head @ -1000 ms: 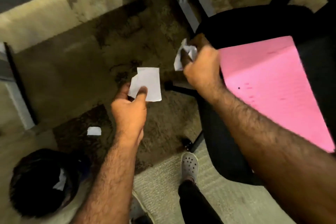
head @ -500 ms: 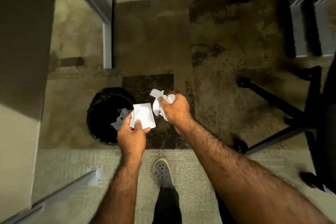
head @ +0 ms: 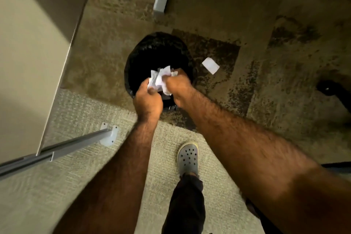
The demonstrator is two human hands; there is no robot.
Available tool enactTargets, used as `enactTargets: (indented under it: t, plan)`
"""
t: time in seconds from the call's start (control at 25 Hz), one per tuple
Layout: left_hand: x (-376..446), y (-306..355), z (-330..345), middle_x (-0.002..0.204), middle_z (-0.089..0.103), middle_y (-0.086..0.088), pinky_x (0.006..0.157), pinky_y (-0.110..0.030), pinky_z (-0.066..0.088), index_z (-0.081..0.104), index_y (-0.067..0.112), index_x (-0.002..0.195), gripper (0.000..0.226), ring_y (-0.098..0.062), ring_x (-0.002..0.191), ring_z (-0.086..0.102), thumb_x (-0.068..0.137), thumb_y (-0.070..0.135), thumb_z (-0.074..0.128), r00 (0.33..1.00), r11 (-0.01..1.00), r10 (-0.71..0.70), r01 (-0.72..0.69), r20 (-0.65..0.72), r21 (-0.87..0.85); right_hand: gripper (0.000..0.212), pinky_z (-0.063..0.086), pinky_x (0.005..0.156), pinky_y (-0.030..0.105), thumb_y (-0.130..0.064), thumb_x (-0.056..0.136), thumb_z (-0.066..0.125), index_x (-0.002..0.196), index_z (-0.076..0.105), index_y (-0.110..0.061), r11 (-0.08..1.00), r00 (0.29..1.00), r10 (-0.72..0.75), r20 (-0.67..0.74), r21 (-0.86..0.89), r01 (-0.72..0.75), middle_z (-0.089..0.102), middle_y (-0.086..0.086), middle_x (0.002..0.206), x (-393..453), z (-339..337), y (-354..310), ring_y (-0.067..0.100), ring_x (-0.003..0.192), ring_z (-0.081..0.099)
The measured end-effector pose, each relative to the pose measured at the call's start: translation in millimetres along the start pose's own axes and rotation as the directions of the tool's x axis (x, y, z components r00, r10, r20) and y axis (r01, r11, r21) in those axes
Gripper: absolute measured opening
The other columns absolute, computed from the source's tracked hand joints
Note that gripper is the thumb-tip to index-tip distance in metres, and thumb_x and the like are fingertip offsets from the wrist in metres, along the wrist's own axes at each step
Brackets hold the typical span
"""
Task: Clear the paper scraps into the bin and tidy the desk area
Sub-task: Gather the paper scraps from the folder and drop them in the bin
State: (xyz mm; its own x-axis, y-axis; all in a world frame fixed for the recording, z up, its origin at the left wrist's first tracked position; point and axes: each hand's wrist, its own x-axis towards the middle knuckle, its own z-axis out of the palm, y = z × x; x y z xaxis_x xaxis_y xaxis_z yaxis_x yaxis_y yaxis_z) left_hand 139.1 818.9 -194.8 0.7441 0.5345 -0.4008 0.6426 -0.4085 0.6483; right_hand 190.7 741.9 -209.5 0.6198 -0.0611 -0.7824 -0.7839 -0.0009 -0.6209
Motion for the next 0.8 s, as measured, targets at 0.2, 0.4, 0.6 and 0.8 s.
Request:
enactTargets:
  t: [0.2, 0.4, 0.6, 0.8]
  plan:
    - [57.2, -22.3, 26.6, 0.116, 0.068, -0.010, 0.089, -0.037, 0.051, 0.061, 0.020, 0.123, 0.035, -0.031, 0.107, 0.061, 0.089, 0.022, 0.052, 0.989, 0.995, -0.058, 0.046, 0.134, 0.092, 0.051, 0.050, 0.095, 0.040, -0.035, 0.093, 0.057, 0.134, 0.046, -0.006, 0.976, 0.999, 0.013, -0.040, -0.215, -0.021, 0.054, 0.016, 0.135, 58.4, 23.6, 3.3, 0.034, 0.122, 0.054]
    - [74.8, -34.1, 43.4, 0.112, 0.070, -0.011, 0.085, -0.040, 0.054, 0.062, 0.025, 0.121, 0.039, -0.034, 0.105, 0.063, 0.084, 0.026, 0.052, 0.982, 0.994, 0.022, -0.042, 0.188, 0.100, 0.054, 0.051, 0.095, 0.042, -0.039, 0.088, 0.065, 0.131, 0.048, -0.011, 0.895, 0.987, -0.119, 0.111, -0.418, 0.155, 0.058, 0.011, 0.130, 70.8, 13.3, 16.2, 0.028, 0.117, 0.056]
    - [63.3, -18.6, 58.8, 0.114, 0.069, -0.007, 0.076, -0.015, 0.043, 0.064, 0.016, 0.120, 0.031, -0.020, 0.105, 0.062, 0.090, 0.020, 0.057, 0.979, 0.987, 0.144, -0.152, 0.146, 0.044, 0.018, 0.049, 0.080, 0.034, -0.027, 0.092, 0.057, 0.081, 0.064, -0.015, 0.840, 0.884, -0.450, -0.130, -0.399, 0.369, 0.071, 0.008, 0.091, 75.8, -23.2, 1.9, 0.026, 0.092, 0.066]
    - [57.2, 14.9, 76.4, 0.108, 0.070, -0.007, 0.079, -0.003, 0.038, 0.066, 0.007, 0.115, 0.027, -0.011, 0.099, 0.062, 0.093, 0.013, 0.052, 0.929, 0.938, 0.346, -0.342, 0.132, -0.059, 0.027, 0.055, 0.077, 0.052, -0.027, 0.093, 0.055, 0.085, 0.064, -0.003, 0.889, 0.843, -0.421, -0.335, -0.337, 0.310, 0.070, 0.019, 0.088, 116.9, -96.9, -1.3, 0.033, 0.081, 0.066]
